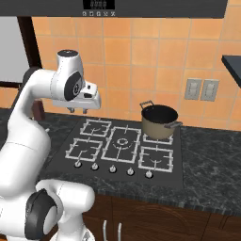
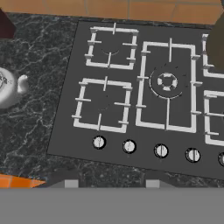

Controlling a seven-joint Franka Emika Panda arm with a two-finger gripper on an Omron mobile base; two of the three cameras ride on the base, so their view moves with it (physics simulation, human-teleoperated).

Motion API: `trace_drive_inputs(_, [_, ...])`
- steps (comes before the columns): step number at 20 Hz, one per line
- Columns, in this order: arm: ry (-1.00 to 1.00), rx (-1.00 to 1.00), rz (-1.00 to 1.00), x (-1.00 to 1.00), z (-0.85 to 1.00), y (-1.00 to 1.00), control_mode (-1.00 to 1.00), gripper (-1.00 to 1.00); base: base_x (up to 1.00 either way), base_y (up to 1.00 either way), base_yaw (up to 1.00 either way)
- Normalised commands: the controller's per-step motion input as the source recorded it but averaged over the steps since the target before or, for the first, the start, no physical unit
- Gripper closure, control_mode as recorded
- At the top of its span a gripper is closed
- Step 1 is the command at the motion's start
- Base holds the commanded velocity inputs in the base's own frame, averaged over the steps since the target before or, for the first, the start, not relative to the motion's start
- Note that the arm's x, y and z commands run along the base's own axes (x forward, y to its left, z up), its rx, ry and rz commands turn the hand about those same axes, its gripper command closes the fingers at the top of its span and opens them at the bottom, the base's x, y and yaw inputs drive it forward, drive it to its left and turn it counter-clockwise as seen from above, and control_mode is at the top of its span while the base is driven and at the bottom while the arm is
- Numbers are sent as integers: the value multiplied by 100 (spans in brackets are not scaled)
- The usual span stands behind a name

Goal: Pick the kettle from the counter and place it on a stove burner. Then turn the burner on.

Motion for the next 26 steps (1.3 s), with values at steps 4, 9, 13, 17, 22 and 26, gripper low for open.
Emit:
trace_drive_inputs(4, [-1,0,-2,-2,-17,39,-100,-100,0,0,0])
trace_drive_inputs(9, [-8,0,-15,-3,-22,70,-100,-100,0,0,0])
trace_drive_inputs(13, [-9,0,-30,-15,-22,62,-100,-100,0,0,0])
trace_drive_inputs(17, [0,0,-23,-28,-23,53,-100,-100,0,0,0])
trace_drive_inputs(22, [-4,4,-28,-13,-18,63,-100,-100,0,0,0])
trace_drive_inputs(26, [-2,7,-36,-4,-25,74,-100,-100,0,0,0])
